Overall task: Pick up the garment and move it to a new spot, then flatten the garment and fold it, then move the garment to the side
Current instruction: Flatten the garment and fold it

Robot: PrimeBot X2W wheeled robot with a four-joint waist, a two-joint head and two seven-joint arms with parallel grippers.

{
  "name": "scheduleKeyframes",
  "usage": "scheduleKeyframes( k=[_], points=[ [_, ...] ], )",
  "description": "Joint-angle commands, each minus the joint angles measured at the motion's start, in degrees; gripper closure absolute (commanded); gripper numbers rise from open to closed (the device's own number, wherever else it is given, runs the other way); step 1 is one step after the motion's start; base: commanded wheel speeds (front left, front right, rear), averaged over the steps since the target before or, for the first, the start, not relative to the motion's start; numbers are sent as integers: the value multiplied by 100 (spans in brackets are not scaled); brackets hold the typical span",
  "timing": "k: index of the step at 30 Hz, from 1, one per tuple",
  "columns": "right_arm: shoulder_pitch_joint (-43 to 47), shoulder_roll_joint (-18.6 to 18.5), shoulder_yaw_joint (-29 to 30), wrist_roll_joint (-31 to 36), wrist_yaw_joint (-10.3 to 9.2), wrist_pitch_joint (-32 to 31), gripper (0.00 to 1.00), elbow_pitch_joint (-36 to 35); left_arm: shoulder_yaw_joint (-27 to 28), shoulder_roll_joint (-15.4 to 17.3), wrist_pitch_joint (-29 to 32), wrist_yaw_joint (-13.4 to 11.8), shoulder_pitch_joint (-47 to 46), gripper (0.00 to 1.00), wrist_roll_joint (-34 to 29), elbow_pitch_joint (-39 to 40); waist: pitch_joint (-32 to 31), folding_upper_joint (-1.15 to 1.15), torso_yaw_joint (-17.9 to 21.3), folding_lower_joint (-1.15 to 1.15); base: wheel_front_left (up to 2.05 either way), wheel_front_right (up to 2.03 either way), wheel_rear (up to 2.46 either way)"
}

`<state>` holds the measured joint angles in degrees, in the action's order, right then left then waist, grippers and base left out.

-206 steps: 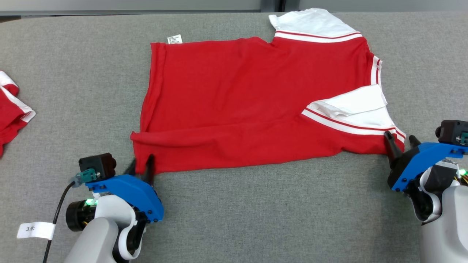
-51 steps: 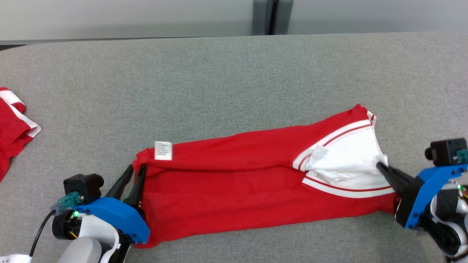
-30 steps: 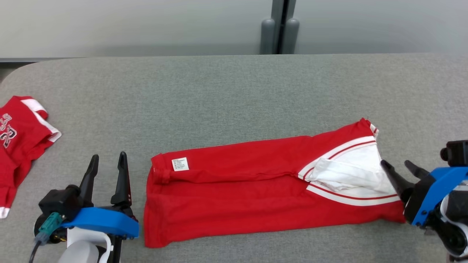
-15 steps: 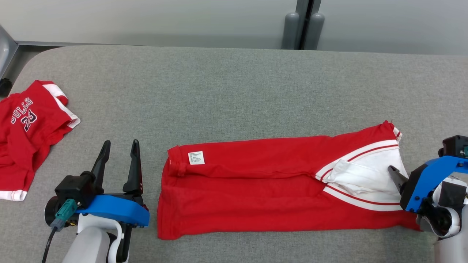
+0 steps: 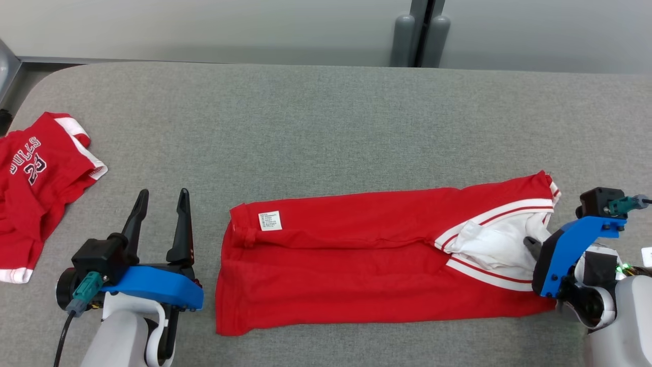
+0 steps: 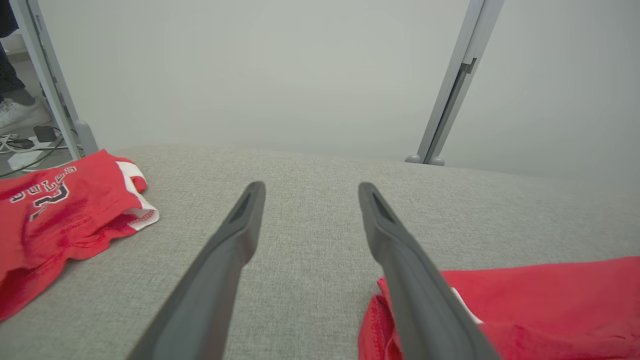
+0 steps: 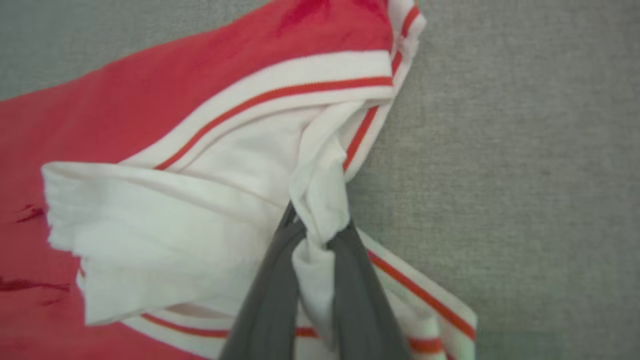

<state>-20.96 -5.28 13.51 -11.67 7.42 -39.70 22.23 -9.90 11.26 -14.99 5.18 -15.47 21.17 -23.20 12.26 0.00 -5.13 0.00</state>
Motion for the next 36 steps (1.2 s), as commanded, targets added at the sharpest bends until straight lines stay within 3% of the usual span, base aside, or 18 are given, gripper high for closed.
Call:
scheduleKeyframes(
  k=[1, 9, 14, 18, 27, 36],
  points=[
    [23, -111, -40, -70, 8, 55, 100, -31, 58, 28, -26, 26, -72, 0, -33, -15, -36, 0, 76, 0, 0, 0, 0],
    [100, -633, -82, -198, 8, 195, 100, -390, 374, 72, -25, -49, 105, 0, -2, -6, -107, 0, 427, 0, 0, 0, 0],
    [169, -1087, 198, -24, 8, 189, 100, -645, 469, 72, -26, -48, 132, 0, -31, 23, -154, 0, 585, 0, 0, 0, 0],
    [279, -1245, 354, 127, 8, 52, 100, -890, 553, 46, -26, -50, 207, 0, 17, 54, -208, 0, 664, 0, 0, 0, 0],
    [546, -1057, 20, 25, 8, -107, 100, -1460, 600, 38, -26, 12, 342, 0, 29, 28, -338, 0, 707, 0, 0, 0, 0],
    [997, -636, -1391, -144, 8, -289, 100, -2549, 634, 33, -26, 6, 406, 0, -30, 89, -400, 0, 608, 0, 0, 0, 0]
  ],
)
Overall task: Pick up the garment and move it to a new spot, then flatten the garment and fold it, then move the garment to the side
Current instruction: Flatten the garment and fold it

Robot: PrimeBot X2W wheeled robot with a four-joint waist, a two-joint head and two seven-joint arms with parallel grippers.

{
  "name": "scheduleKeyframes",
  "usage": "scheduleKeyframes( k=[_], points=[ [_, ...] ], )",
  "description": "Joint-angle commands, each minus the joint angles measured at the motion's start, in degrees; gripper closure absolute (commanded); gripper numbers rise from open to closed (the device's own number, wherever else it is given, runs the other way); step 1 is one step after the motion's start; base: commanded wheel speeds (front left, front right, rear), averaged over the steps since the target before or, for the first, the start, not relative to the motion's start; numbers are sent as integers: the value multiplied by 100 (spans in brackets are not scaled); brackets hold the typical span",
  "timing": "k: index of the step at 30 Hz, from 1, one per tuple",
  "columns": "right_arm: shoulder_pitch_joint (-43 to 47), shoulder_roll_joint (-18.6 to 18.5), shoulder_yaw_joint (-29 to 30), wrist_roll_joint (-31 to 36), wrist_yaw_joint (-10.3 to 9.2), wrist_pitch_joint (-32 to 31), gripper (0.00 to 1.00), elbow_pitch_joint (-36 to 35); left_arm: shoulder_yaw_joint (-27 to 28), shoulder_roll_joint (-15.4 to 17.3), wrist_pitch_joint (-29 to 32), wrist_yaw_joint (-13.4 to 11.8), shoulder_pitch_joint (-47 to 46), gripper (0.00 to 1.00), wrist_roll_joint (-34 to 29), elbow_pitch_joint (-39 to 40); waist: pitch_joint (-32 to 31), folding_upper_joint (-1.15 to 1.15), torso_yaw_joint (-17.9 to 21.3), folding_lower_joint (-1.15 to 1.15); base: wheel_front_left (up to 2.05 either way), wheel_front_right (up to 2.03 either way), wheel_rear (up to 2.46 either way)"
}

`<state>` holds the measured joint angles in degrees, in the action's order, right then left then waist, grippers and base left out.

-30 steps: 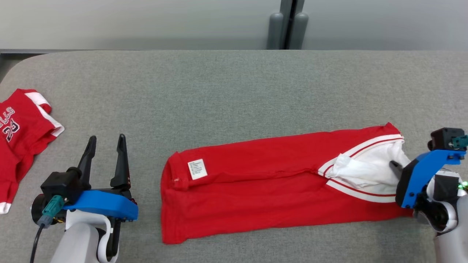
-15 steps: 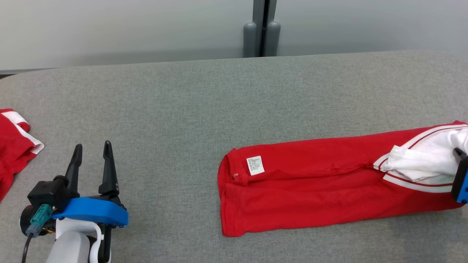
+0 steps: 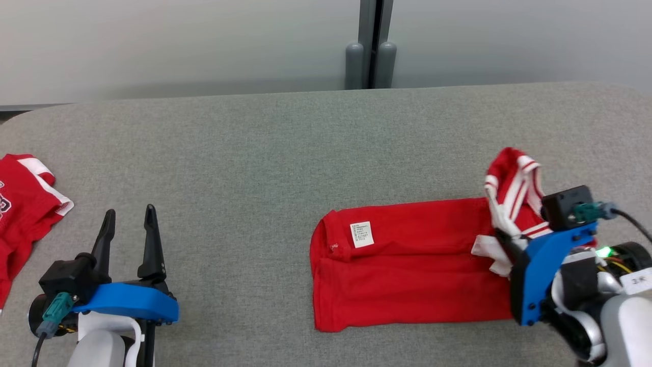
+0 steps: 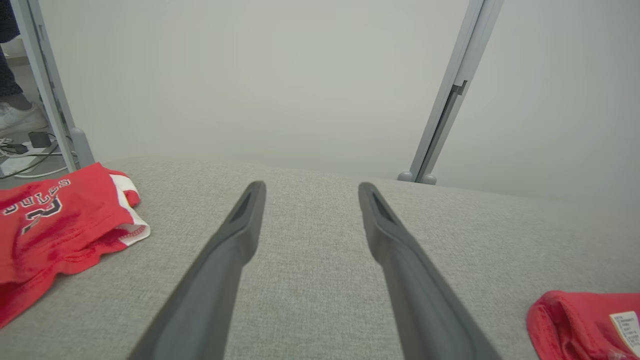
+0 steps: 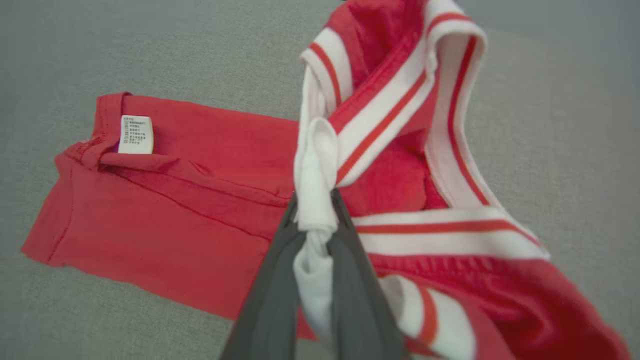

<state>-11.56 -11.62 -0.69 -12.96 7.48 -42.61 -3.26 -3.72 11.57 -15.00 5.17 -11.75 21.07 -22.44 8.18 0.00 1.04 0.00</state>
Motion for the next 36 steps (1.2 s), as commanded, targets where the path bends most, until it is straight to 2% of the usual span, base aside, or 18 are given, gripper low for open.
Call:
scheduleKeyframes(
  k=[1, 5, 11, 22, 23, 24, 25, 29, 33, 36],
  points=[
    [51, 49, -119, -12, 3, -5, 100, -61, 19, -7, -25, 10, 32, 0, -27, 26, 14, 0, -22, 0, 0, 0, 0],
    [-109, 336, -766, -62, 3, 60, 100, -13, 3, -21, -25, 16, 48, 0, -49, 56, 50, 0, -65, 0, 0, 0, 0],
    [-545, 633, -1575, -47, 3, 232, 100, 727, -77, -46, -26, 29, -37, 0, -73, 5, 97, 0, -154, 0, 0, 0, 0],
    [-1161, 872, -2214, -294, 3, 517, 100, 1968, -186, -84, -25, 76, -143, 0, -55, -94, 135, 0, -371, 0, 0, 0, 0],
    [-1179, 869, -2250, -344, 3, 538, 84, 2003, -177, -80, -25, 77, -141, 0, -47, -99, 138, 0, -377, 0, 0, 0, 0],
    [-1192, 873, -2287, -402, 3, 553, 38, 2026, -167, -75, -26, 81, -137, 0, -40, -104, 140, 0, -380, 0, 0, 0, 0],
    [-1199, 873, -2302, -478, 3, 600, 0, 2026, -156, -67, -25, 83, -131, 0, -34, -109, 142, 0, -379, 0, 0, 0, 0],
    [-1211, 874, -2340, -918, 3, 853, 0, 1740, -127, -50, -25, 84, -126, 0, -20, -120, 141, 0, -354, 0, 0, 0, 0],
    [-1127, 868, -2210, -1650, 3, 1060, 0, 926, -88, -31, -25, 71, -95, 0, -17, -109, 104, 0, -293, 0, 0, 0, 0],
    [-1006, 723, -1783, -1603, 3, 1120, 0, 282, -40, -9, -25, 54, -34, 0, -23, -88, 68, 0, -225, 0, 0, 0, 0]
  ],
)
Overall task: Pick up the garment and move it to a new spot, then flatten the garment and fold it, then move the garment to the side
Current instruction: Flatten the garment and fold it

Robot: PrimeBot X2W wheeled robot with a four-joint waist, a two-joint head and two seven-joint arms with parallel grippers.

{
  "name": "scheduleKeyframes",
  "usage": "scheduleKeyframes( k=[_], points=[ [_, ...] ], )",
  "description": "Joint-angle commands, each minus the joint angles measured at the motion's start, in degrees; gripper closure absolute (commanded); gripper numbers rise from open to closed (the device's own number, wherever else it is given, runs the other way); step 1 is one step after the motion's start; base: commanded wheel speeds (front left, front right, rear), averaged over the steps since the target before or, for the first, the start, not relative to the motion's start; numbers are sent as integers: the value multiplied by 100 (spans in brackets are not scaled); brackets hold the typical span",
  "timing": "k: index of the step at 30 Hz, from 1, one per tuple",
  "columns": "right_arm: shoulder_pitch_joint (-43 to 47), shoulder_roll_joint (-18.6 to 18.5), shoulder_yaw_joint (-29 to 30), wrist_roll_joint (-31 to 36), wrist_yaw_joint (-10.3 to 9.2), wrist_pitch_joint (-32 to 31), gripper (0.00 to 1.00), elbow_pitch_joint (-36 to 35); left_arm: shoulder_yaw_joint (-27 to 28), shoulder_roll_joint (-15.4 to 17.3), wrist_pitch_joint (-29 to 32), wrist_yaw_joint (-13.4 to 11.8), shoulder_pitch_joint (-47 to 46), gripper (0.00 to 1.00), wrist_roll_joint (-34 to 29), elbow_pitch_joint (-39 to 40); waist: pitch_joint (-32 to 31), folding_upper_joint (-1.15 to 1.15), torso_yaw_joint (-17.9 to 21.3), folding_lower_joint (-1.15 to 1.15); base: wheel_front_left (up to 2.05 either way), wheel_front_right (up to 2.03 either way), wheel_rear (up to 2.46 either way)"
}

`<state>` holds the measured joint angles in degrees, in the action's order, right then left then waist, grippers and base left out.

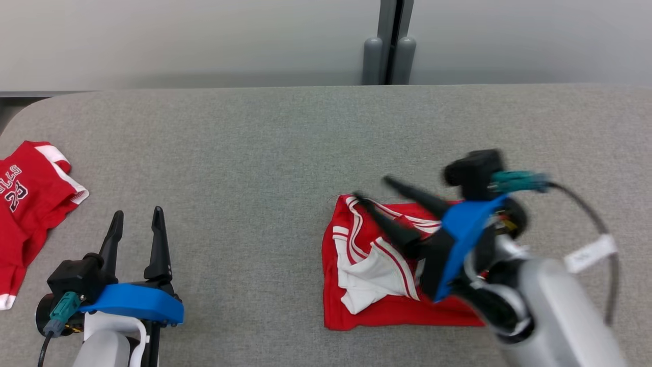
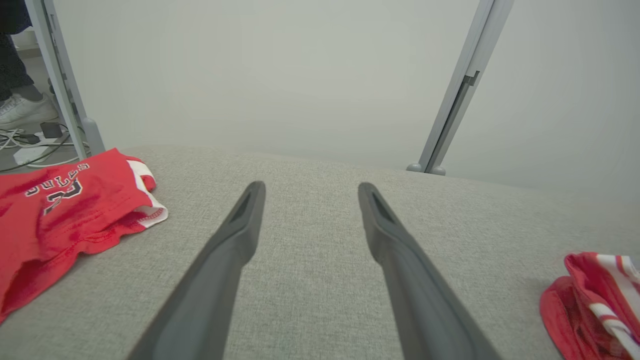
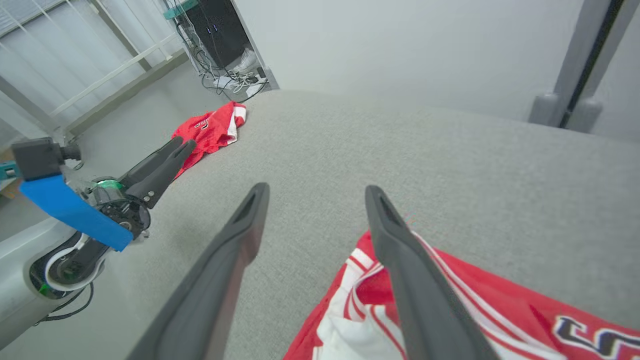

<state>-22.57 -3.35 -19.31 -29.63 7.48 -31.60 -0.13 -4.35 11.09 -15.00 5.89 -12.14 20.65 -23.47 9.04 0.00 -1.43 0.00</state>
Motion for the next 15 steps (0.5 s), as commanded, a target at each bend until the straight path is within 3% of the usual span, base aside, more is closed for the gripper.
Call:
scheduleKeyframes(
  k=[1, 7, 10, 11, 12, 13, 14, 15],
  points=[
    [160, -163, 294, 171, 2, 47, 0, -197, 31, 43, -25, -18, 22, 0, 18, 18, -28, 0, 38, 0, 0, 0, 0],
    [627, -387, 1802, 1235, 3, 247, 0, -452, 33, 62, -26, -15, 0, 0, -4, 31, -33, 0, 100, 0, 0, 0, 0],
    [846, -242, 2229, 1613, 4, 362, 0, -227, 21, 75, -25, -4, -50, 0, -21, 39, -10, 0, 112, 0, 0, 0, 0],
    [880, -227, 2290, 1724, 4, 419, 40, -133, 17, 78, -25, -2, -60, 0, -27, 41, 1, 0, 116, 0, 0, 0, 0],
    [908, -192, 2336, 1830, 3, 494, 58, -16, 13, 80, -25, 1, -71, 0, -32, 45, 13, 0, 120, 0, 0, 0, 0],
    [929, -164, 2362, 1920, 3, 569, 92, 116, 6, 82, -25, 3, -87, 0, -38, 42, 26, 0, 123, 0, 0, 0, 0],
    [933, -134, 2348, 1993, 3, 655, 100, 285, -4, 90, -25, 7, -105, 0, -43, 37, 39, 0, 128, 0, 0, 0, 0],
    [920, -107, 2294, 2086, 3, 726, 100, 476, -9, 97, -26, 11, -123, 0, -45, 29, 50, 0, 131, 0, 0, 0, 0]
  ],
)
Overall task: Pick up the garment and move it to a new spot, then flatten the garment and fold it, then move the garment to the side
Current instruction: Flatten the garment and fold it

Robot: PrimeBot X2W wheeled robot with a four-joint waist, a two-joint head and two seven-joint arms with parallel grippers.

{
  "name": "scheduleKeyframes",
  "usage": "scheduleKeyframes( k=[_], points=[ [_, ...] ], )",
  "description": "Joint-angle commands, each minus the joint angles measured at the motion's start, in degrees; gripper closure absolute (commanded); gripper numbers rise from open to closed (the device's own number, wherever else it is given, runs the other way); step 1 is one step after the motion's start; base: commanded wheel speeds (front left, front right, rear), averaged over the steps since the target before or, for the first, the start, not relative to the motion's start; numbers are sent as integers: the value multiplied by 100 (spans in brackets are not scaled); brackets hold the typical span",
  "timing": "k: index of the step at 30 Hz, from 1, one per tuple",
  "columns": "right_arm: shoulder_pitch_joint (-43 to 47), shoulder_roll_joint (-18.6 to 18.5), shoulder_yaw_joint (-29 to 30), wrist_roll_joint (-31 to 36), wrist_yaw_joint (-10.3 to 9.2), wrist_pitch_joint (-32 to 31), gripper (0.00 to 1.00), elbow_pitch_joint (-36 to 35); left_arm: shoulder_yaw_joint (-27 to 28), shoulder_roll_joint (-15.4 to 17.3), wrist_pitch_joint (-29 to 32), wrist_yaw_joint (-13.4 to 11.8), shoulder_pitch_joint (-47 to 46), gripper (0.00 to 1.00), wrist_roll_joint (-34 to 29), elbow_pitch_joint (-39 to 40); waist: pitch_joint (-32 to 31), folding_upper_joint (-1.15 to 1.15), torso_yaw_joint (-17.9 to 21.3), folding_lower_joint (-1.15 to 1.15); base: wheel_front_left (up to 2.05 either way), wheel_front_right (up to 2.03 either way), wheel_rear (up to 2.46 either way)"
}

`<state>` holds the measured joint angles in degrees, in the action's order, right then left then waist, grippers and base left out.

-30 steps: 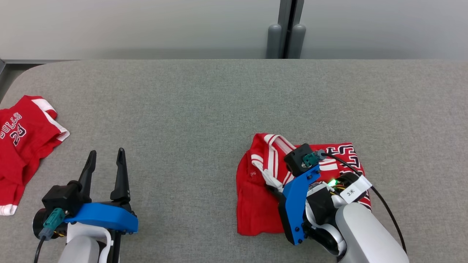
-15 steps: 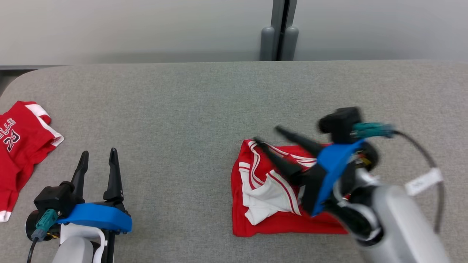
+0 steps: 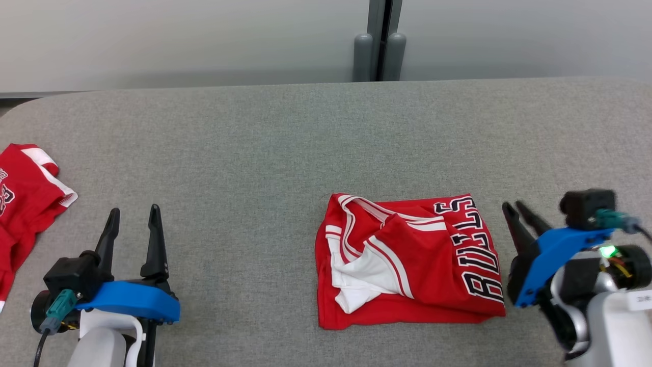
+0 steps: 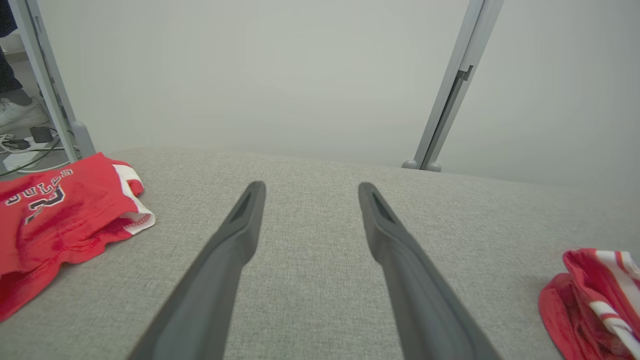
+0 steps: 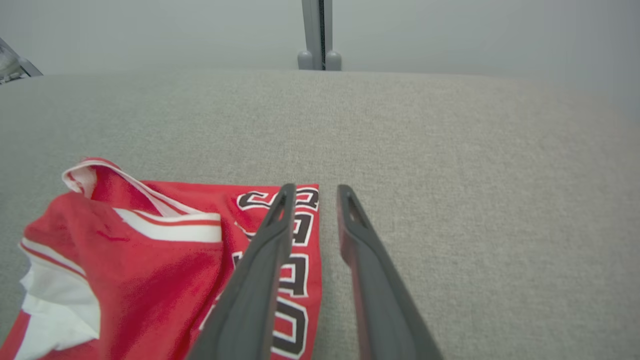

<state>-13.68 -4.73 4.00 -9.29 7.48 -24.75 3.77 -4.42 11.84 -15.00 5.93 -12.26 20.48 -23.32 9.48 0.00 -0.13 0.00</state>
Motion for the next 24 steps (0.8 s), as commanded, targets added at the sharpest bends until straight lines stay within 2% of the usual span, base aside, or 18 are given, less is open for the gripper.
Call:
scheduleKeyframes(
  k=[1, 4, 10, 17, 18, 19, 21, 24],
  points=[
    [5, 53, -110, 133, 3, 108, 100, 274, -8, 28, -25, 12, -123, 0, -32, 6, 16, 0, 3, 0, 0, 0, 0],
    [-136, 112, -413, 210, 3, 235, 100, 836, -34, 40, -25, 18, -147, 0, -27, -27, 34, 0, -4, 0, 0, 0, 0],
    [-237, 175, -1370, -218, 3, 295, 100, 1499, -65, 66, -26, 35, -174, 0, -17, -64, 17, 0, -6, 0, 0, 0, 0],
    [85, 113, -2888, -973, 3, -209, 100, 1081, -23, 98, -25, 16, -105, 0, 22, -70, -16, 0, 23, 0, 0, 0, 0],
    [204, 58, -3342, -1153, 3, -380, 100, 922, -6, 107, -25, 10, -89, 0, 39, -59, -12, 0, 38, 0, 0, 0, 0],
    [244, 39, -3542, -1254, 3, -442, 100, 836, -3, 105, -25, 8, -92, 0, 42, -56, -8, 0, 40, 0, 0, 0, 0],
    [288, -43, -3863, -1395, 3, -549, 100, 709, -7, 99, -25, 10, -111, 0, 50, -54, -5, 0, 40, 0, 0, 0, 0],
    [327, -93, -4029, -1524, 3, -566, 100, 598, -7, 98, -25, 13, -125, 0, 54, -51, -8, 0, 40, 0, 0, 0, 0]
  ],
)
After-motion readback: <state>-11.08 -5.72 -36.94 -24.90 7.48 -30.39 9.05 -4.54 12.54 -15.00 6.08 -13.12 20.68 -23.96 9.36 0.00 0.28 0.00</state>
